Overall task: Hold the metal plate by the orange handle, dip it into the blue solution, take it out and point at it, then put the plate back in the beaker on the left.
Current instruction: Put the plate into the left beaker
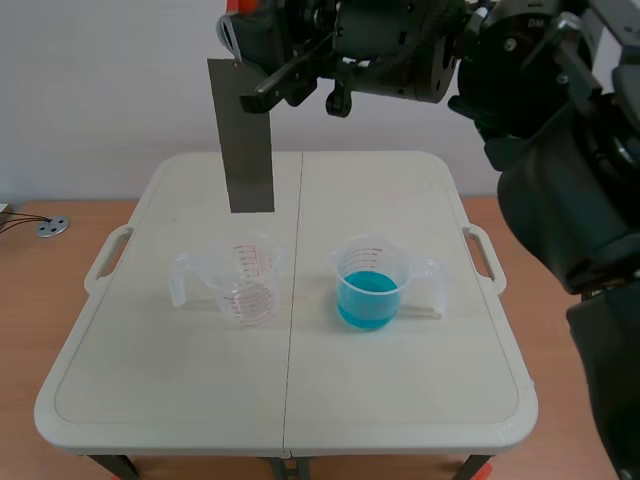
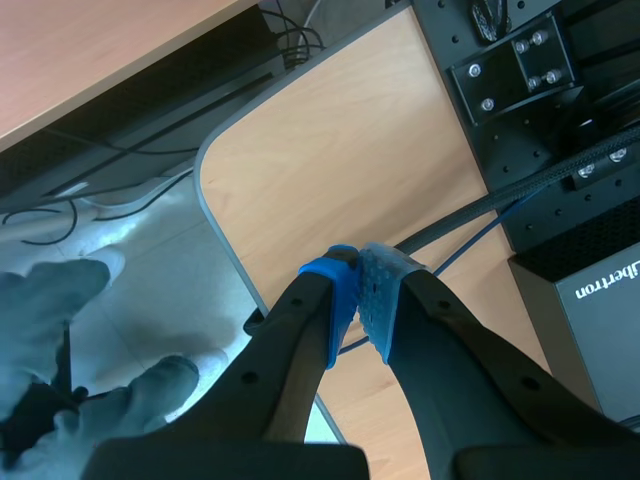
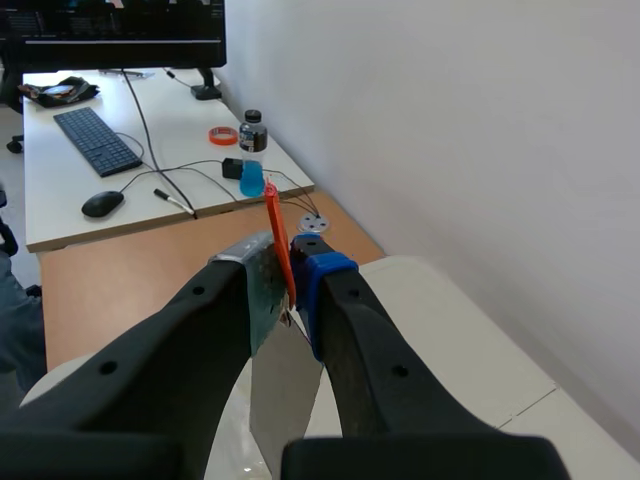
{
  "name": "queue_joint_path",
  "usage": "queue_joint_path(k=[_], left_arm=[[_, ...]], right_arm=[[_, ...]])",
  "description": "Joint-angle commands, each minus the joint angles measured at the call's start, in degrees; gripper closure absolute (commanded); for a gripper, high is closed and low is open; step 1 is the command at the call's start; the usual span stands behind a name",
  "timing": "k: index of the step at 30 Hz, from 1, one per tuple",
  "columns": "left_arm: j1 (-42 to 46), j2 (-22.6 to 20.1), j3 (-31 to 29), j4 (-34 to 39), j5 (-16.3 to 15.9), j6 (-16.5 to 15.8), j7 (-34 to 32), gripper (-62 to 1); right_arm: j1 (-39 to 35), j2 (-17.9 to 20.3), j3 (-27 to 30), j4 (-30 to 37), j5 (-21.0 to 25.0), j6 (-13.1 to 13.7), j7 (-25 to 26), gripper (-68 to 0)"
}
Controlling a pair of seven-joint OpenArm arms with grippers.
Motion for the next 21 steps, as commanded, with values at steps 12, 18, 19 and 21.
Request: queue_joint_path(k=[12, 18, 19, 21], left_arm=[[-0.04, -0.17, 0.11, 0.28, -0.2, 0.0, -0.33, -1.8], [-0.02, -0.17, 0.11, 0.28, -0.2, 0.04, -0.31, -1.8], [-0.02, -0.17, 0.11, 0.28, -0.2, 0.04, -0.31, -1.8], [-0.02, -0.17, 0.11, 0.28, -0.2, 0.04, -0.31, -1.8]], right_arm=[[4.48, -5.2, -0.79, -8.98, -1.84, 0.44, 0.9, -1.5], [4.46, -6.71, -0.81, -10.97, -4.44, 0.44, 0.96, -1.5], [4.46, -6.78, -0.83, -11.21, -4.46, 0.44, 0.96, -1.5], [4.46, -6.78, -0.85, -11.69, -4.44, 0.44, 1.44, -1.5]])
